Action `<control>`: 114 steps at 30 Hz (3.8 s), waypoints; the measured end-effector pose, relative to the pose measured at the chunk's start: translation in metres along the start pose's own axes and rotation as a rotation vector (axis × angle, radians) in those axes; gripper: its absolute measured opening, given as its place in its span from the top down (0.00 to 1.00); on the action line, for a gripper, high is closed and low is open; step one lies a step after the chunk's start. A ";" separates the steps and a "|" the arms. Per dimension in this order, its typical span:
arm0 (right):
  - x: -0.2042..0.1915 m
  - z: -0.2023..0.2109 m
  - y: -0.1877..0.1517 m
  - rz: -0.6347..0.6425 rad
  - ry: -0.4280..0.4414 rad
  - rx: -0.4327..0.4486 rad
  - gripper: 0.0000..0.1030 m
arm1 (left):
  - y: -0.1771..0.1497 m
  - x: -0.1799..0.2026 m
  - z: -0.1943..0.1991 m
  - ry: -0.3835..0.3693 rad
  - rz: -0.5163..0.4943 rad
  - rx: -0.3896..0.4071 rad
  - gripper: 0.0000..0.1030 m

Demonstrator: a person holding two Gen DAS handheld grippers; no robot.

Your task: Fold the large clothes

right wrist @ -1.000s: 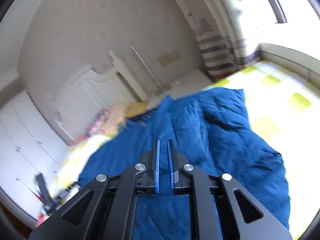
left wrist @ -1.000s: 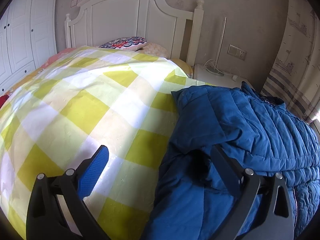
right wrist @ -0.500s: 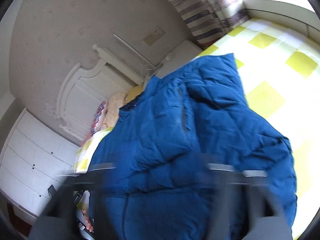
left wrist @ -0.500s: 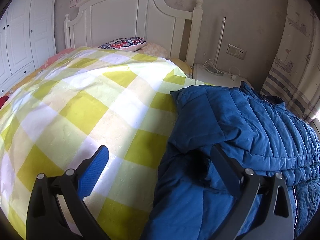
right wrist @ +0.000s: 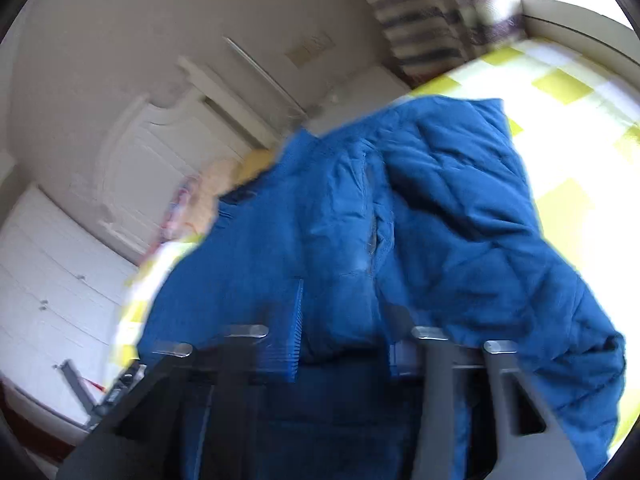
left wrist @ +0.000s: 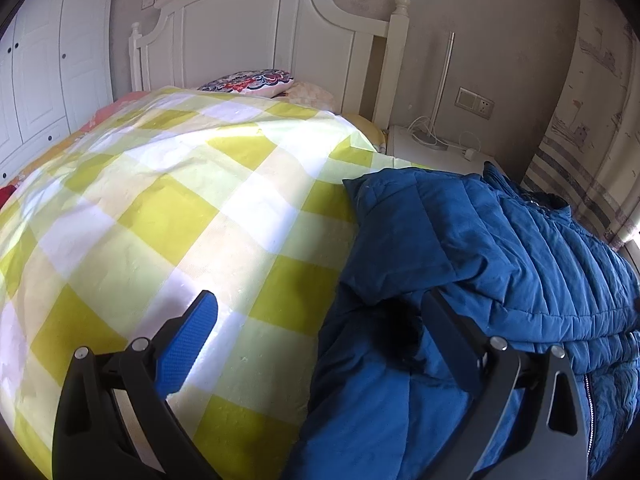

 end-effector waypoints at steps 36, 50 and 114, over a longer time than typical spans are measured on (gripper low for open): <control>-0.075 -0.034 -0.030 0.545 -0.359 -0.085 0.23 | -0.008 0.158 -0.029 -0.129 -0.407 -0.081 0.02; -0.055 -0.075 0.025 0.496 -0.446 -0.079 0.18 | -0.005 0.159 -0.030 -0.130 -0.405 -0.083 0.02; -0.071 -0.045 -0.115 0.690 -0.409 -0.273 0.04 | -0.070 0.122 0.024 -0.171 -0.411 -0.156 0.02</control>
Point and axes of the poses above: each gripper's, at about its wrist camera, not at the fingertips, and z roughly against the way its jaws point, x to its right, y to its top, the point moved 8 cm from there along -z, roughly the way its jaws point, and after that the axes turned 7 degrees about y, right-handed, at the moved point
